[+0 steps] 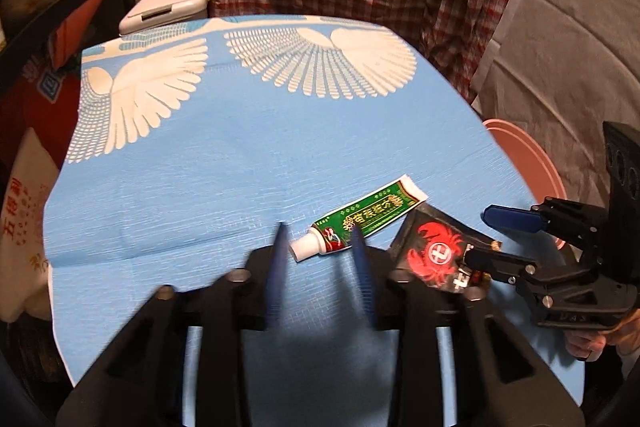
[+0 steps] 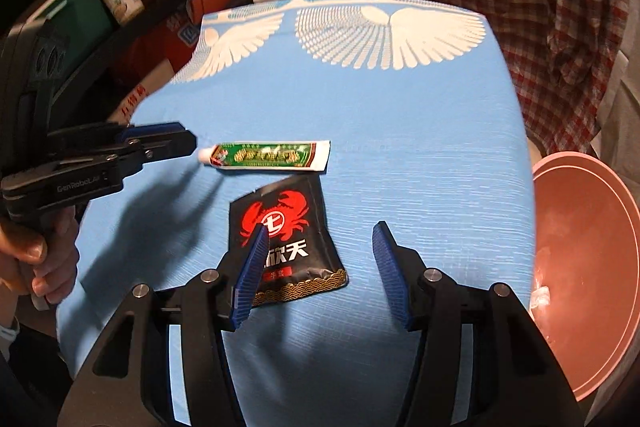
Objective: Collect trash
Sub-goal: 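Grasp the green toothpaste tube with the left tool while the right tool grasps the black packet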
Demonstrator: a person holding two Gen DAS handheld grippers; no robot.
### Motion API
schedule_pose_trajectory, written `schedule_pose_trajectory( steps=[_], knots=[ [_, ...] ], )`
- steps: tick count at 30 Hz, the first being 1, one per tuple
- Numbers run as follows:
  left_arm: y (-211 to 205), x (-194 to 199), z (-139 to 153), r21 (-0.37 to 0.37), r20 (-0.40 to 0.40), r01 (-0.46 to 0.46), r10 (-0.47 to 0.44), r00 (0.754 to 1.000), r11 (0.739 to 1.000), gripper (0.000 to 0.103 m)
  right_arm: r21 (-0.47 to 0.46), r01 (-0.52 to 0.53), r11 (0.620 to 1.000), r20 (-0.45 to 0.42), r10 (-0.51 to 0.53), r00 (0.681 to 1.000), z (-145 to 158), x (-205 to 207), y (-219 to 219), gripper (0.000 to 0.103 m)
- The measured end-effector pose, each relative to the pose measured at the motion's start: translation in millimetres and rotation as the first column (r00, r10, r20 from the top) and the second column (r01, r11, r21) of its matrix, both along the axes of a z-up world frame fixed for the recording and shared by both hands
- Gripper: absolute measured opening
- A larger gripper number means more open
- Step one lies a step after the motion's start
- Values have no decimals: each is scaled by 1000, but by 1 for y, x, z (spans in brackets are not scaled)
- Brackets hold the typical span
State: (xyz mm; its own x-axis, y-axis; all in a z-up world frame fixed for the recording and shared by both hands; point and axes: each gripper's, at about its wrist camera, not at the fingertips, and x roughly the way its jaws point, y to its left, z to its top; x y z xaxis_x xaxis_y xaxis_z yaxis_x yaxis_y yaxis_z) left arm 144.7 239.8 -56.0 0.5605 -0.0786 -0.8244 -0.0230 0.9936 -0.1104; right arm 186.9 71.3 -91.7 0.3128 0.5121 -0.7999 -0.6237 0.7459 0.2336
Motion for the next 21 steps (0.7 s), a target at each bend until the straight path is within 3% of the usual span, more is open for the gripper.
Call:
schedule_pose_trajectory(
  steps=[5, 10, 13, 16, 19, 20, 21],
  knots=[
    [-6, 9, -15, 27, -21, 33, -33, 999, 999, 61, -38, -48, 998, 24, 49, 999, -4, -2, 7, 58],
    [-14, 18, -27, 54, -37, 61, -59, 998, 997, 62, -69, -116, 991, 47, 120, 992, -5, -11, 15, 57],
    [-18, 19, -32, 81, -45, 78, -74, 996, 994, 62, -104, -159, 982, 76, 167, 983, -4, -19, 21, 51],
    [-21, 19, -34, 106, -58, 91, -86, 995, 990, 60, -117, -174, 978, 86, 185, 979, -3, -22, 21, 41],
    [-20, 17, -32, 119, -64, 93, -86, 994, 988, 46, -100, -163, 982, 80, 171, 982, -1, -19, 16, 20],
    [-19, 17, -32, 118, -68, 91, -83, 994, 989, 38, -96, -157, 983, 78, 165, 983, 0, -18, 15, 3],
    [-18, 16, -31, 119, -72, 89, -80, 994, 989, 30, -93, -155, 983, 72, 162, 984, 1, -17, 12, 0]
  ],
)
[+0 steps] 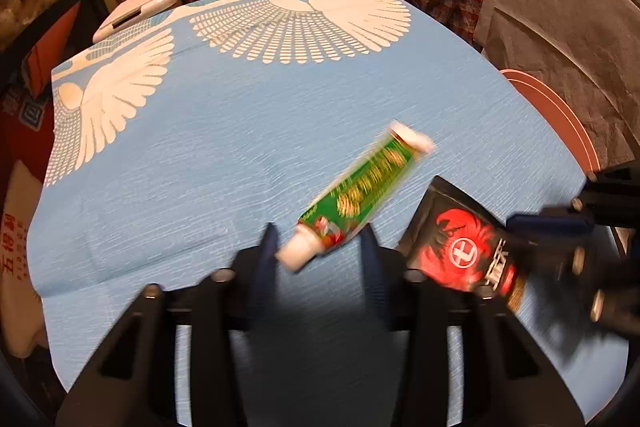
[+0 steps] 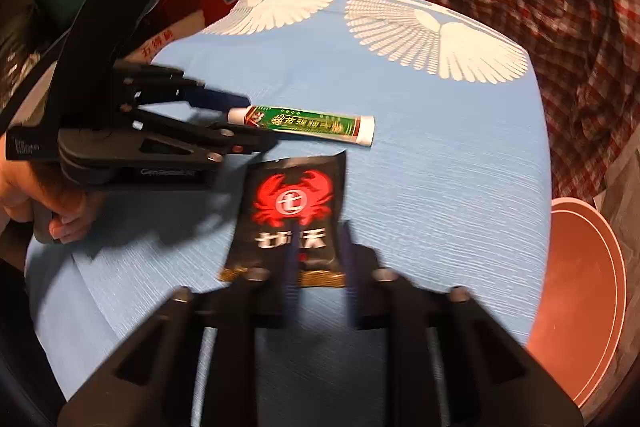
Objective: Collect trash
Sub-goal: 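Grasp the green toothpaste tube with the left tool while the right tool grasps the black packet, then carry the toothpaste with the left tool while the right tool carries the packet over the bucket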
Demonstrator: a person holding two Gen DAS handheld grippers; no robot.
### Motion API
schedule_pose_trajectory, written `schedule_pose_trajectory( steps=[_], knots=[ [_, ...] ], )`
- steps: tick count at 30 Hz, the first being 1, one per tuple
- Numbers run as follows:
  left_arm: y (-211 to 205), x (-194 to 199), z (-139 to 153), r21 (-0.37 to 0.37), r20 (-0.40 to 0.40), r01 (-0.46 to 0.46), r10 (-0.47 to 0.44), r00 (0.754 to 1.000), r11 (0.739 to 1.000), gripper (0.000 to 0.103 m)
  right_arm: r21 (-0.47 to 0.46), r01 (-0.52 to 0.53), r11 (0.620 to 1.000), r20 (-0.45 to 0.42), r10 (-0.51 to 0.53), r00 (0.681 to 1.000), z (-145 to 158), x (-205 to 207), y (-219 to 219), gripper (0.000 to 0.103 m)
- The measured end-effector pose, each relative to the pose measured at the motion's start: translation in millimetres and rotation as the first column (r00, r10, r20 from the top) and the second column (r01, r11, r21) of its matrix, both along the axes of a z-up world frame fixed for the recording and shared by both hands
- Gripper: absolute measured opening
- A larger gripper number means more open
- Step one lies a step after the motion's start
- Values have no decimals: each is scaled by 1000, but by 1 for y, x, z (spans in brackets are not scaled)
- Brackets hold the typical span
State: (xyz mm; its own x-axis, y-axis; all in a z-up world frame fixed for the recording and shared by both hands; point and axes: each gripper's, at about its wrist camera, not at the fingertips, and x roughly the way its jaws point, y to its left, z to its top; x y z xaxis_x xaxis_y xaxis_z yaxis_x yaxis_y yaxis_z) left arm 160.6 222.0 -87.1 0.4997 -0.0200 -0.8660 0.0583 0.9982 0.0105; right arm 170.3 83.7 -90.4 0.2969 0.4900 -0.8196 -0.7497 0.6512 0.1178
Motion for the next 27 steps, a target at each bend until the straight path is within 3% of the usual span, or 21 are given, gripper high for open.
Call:
schedule_pose_trajectory(
  steps=[3, 14, 27],
  knots=[
    [3, -3, 1, -2, -12, -10, 10, 1000, 1000, 13, 4, 4, 1000, 6, -4, 1000, 2, -1, -2, 0],
    [15, -20, 15, -15, -4, -45, 45, 999, 999, 13, 90, 96, 991, 12, -97, 995, 26, 5, -21, 0],
    [10, -41, 47, -37, 69, -63, 66, 995, 997, 13, 260, 218, 941, 59, -241, 969, 74, 5, -62, 0]
  ],
)
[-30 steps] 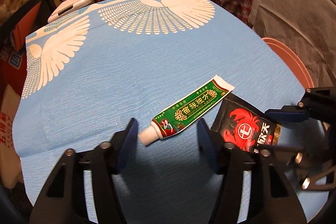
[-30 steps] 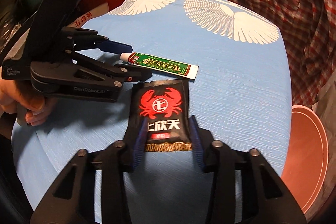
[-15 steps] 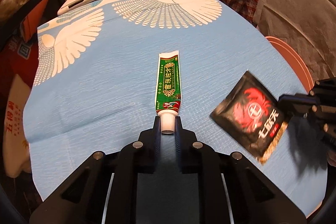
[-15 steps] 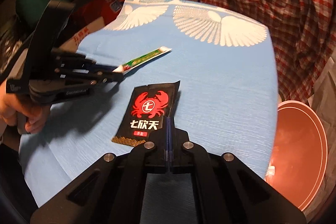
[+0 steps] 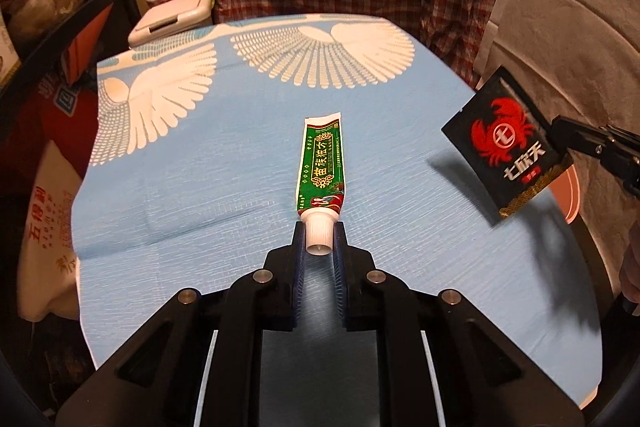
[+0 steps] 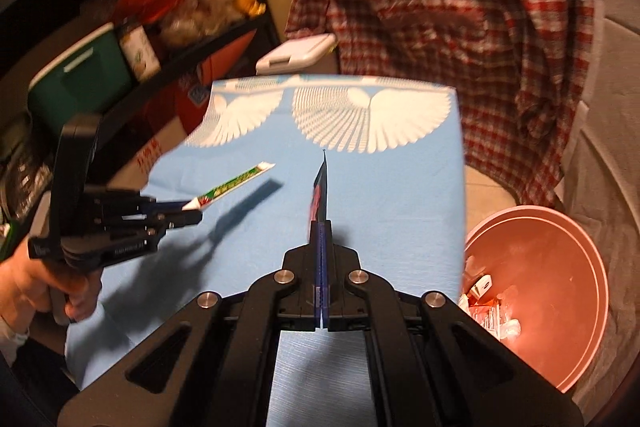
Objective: Collect trash
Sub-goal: 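Carry the toothpaste with the left tool while the right tool carries the packet over the bucket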
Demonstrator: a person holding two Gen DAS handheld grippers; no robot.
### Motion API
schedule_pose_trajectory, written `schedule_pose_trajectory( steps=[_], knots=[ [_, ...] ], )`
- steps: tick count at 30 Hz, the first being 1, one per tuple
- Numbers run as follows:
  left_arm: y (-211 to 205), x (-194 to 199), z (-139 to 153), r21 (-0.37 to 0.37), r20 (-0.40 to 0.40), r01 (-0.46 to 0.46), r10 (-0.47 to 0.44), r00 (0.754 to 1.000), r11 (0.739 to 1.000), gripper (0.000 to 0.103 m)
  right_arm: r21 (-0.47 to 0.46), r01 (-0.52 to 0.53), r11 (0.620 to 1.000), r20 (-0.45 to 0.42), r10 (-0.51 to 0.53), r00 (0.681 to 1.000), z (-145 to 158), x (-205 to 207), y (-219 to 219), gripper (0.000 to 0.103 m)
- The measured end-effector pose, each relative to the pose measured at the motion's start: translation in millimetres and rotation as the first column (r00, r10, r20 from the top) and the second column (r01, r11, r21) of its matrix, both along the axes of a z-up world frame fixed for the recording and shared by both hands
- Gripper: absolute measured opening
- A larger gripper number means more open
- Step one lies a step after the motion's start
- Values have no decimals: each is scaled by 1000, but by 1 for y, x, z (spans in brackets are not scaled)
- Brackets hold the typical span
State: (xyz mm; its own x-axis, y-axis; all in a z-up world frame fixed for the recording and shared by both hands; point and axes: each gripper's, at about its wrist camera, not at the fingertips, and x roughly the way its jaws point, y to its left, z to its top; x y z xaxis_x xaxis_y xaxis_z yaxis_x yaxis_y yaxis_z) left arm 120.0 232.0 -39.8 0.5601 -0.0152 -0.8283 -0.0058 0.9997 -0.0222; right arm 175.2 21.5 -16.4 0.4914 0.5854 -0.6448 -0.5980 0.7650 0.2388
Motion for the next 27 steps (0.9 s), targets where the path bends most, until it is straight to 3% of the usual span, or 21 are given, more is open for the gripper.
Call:
schedule_pose_trajectory(
  steps=[27],
  knots=[
    [-81, -16, 42, 16, 100, 40, -41, 994, 999, 13, 72, 231, 970, 83, -237, 968, 43, -13, -98, 0]
  ],
)
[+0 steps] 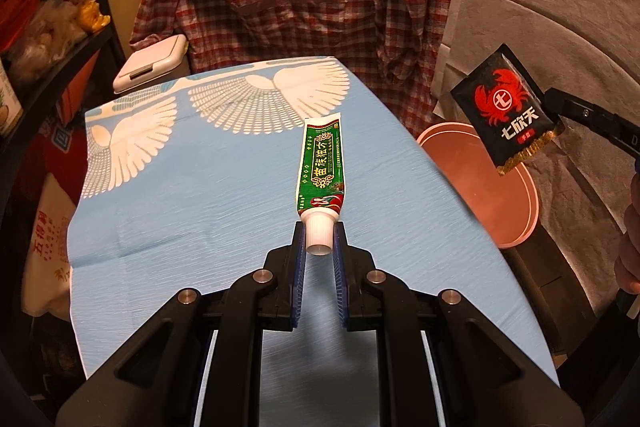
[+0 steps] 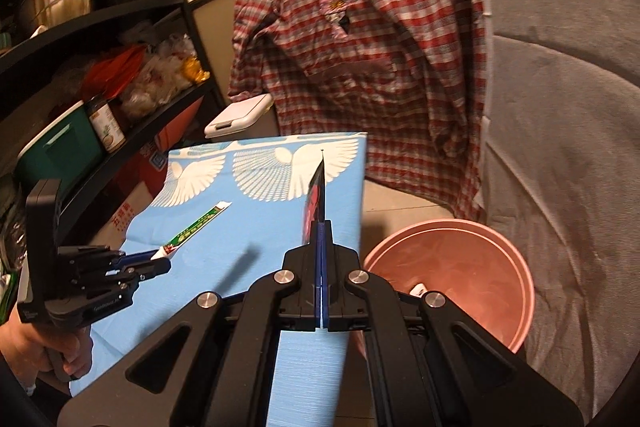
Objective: Collect trash
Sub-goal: 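Carry the toothpaste with the left tool while the right tool carries the packet over the bucket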
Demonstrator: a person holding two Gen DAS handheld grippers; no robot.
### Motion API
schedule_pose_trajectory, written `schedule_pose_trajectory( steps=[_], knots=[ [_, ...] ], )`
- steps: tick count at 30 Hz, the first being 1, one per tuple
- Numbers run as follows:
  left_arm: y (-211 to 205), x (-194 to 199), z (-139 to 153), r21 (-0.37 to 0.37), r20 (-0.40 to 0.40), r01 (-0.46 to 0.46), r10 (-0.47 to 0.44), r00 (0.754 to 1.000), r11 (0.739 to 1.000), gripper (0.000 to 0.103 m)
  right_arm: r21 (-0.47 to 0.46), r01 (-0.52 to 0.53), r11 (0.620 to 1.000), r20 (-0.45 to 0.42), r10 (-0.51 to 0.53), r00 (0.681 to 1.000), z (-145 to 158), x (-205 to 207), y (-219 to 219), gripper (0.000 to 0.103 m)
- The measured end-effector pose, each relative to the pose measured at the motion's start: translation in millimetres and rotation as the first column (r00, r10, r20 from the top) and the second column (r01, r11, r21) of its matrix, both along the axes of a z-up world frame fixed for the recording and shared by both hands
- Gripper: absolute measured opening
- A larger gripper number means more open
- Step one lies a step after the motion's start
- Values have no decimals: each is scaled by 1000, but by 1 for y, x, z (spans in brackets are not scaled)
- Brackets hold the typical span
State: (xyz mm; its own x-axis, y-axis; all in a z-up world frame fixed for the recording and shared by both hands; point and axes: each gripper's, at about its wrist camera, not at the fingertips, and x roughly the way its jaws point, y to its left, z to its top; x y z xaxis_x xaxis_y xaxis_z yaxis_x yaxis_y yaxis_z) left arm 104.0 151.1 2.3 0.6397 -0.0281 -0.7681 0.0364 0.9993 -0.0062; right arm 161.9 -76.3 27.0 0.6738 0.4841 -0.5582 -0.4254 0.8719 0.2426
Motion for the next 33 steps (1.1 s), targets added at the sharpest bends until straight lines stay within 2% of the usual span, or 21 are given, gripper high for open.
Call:
schedule_pose_trajectory(
  steps=[7, 22, 33],
  knots=[
    [-19, 3, 5, -4, 22, 5, -5, 1000, 1000, 13, -21, 64, 998, 26, -64, 998, 5, 2, -18, 0],
    [-62, 21, 12, -32, 47, 30, -29, 998, 999, 13, -61, 175, 983, 15, -175, 985, 2, 13, -60, 0],
    [-101, 38, 8, -56, 40, 85, -83, 996, 995, 13, -51, 229, 972, -29, -230, 973, -4, 28, -85, 0]
  ],
)
